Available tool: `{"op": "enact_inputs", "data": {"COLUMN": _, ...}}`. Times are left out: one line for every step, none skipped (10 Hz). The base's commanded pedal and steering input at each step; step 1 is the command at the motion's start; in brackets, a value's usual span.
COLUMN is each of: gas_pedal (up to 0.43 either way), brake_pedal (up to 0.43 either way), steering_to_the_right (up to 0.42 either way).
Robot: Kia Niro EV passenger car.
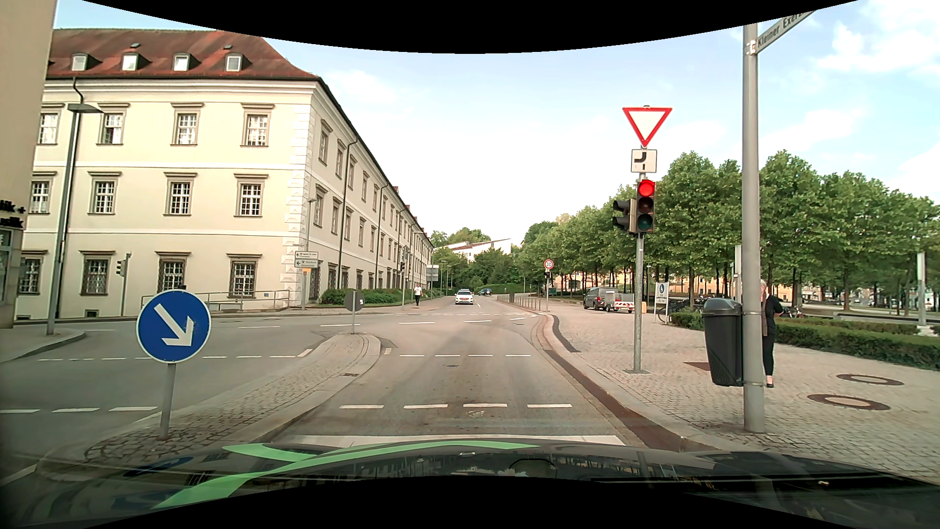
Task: Follow the waypoints while adhering to traffic rules and regulations
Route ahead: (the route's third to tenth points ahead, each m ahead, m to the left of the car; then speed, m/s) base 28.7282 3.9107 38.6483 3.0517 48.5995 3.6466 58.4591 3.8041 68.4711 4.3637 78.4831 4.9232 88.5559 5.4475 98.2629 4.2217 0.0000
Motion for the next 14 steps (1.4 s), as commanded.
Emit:
{"op": "enact_inputs", "data": {"gas_pedal": 0.000, "brake_pedal": 0.457, "steering_to_the_right": 0.005}}
{"op": "enact_inputs", "data": {"gas_pedal": 0.000, "brake_pedal": 0.457, "steering_to_the_right": 0.005}}
{"op": "enact_inputs", "data": {"gas_pedal": 0.000, "brake_pedal": 0.457, "steering_to_the_right": 0.005}}
{"op": "enact_inputs", "data": {"gas_pedal": 0.000, "brake_pedal": 0.457, "steering_to_the_right": 0.005}}
{"op": "enact_inputs", "data": {"gas_pedal": 0.000, "brake_pedal": 0.457, "steering_to_the_right": 0.005}}
{"op": "enact_inputs", "data": {"gas_pedal": 0.000, "brake_pedal": 0.457, "steering_to_the_right": 0.005}}
{"op": "enact_inputs", "data": {"gas_pedal": 0.000, "brake_pedal": 0.457, "steering_to_the_right": 0.005}}
{"op": "enact_inputs", "data": {"gas_pedal": 0.000, "brake_pedal": 0.457, "steering_to_the_right": 0.005}}
{"op": "enact_inputs", "data": {"gas_pedal": 0.000, "brake_pedal": 0.457, "steering_to_the_right": 0.005}}
{"op": "enact_inputs", "data": {"gas_pedal": 0.000, "brake_pedal": 0.457, "steering_to_the_right": 0.005}}
{"op": "enact_inputs", "data": {"gas_pedal": 0.000, "brake_pedal": 0.457, "steering_to_the_right": 0.005}}
{"op": "enact_inputs", "data": {"gas_pedal": 0.000, "brake_pedal": 0.457, "steering_to_the_right": 0.005}}
{"op": "enact_inputs", "data": {"gas_pedal": 0.000, "brake_pedal": 0.457, "steering_to_the_right": 0.005}}
{"op": "enact_inputs", "data": {"gas_pedal": 0.000, "brake_pedal": 0.457, "steering_to_the_right": 0.005}}
